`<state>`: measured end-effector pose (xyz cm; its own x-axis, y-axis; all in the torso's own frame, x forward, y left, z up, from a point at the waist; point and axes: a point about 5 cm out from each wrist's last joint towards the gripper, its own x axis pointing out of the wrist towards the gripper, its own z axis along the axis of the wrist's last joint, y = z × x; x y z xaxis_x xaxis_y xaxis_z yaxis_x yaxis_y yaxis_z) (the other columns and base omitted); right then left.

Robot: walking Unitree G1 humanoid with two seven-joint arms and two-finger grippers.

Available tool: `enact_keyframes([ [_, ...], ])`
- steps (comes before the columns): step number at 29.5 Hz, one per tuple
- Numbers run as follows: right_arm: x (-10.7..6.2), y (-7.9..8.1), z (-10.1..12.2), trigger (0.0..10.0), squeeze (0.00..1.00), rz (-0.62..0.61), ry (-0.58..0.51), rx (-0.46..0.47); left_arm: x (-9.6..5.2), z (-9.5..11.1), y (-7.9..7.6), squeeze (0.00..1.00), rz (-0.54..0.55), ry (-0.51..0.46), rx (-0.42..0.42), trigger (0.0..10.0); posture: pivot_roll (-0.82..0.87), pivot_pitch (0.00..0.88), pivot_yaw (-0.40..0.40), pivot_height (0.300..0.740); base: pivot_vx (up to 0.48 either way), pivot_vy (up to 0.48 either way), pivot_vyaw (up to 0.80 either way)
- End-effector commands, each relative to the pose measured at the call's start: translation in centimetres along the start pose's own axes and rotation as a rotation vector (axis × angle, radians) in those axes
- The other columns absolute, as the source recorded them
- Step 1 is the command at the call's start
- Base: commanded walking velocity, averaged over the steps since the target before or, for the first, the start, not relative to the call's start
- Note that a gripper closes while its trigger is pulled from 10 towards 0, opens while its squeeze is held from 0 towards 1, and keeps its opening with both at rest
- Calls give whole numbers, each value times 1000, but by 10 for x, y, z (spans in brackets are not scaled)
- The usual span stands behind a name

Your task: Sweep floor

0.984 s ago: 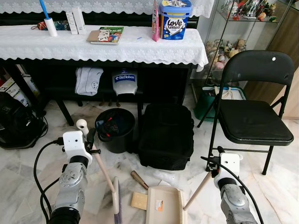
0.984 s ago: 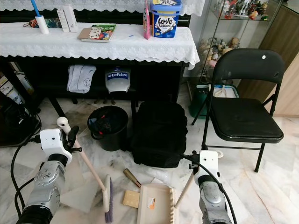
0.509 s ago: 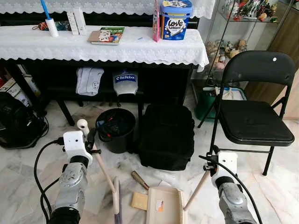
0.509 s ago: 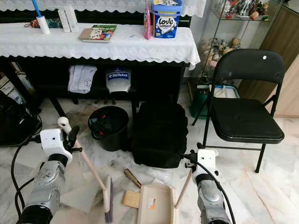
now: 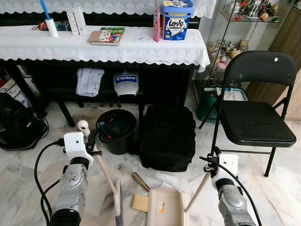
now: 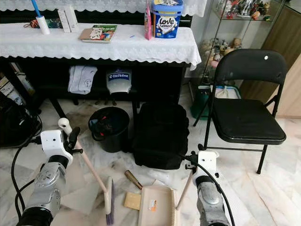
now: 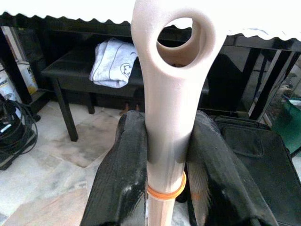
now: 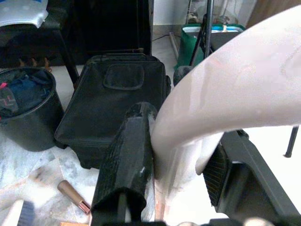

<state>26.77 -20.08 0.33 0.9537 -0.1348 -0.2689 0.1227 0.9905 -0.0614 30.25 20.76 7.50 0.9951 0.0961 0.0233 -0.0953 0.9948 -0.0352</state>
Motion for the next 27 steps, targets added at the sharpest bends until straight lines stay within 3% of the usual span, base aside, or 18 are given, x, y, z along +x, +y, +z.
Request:
enact_keyframes([
  [1, 3, -3, 10, 10000, 0, -34, -48, 2, 4, 8, 2, 0, 9, -33, 20, 10000, -12, 0, 6, 740, 0, 0, 0],
  [12, 3, -3, 15, 10000, 0, -51, -73, -11, 5, 7, 3, 0, 25, -31, 37, 10000, -16, 0, 4, 740, 0, 0, 0],
  [17, 1, -7, 13, 10000, 0, -74, -70, -27, 9, 3, -3, 0, -29, -16, 97, 10000, -22, 0, 7, 740, 0, 0, 0],
  [27, -4, -13, 11, 10000, 0, -92, -73, -42, 13, 1, -6, 0, -33, -7, 114, 10000, -40, 0, 6, 740, 0, 0, 0],
])
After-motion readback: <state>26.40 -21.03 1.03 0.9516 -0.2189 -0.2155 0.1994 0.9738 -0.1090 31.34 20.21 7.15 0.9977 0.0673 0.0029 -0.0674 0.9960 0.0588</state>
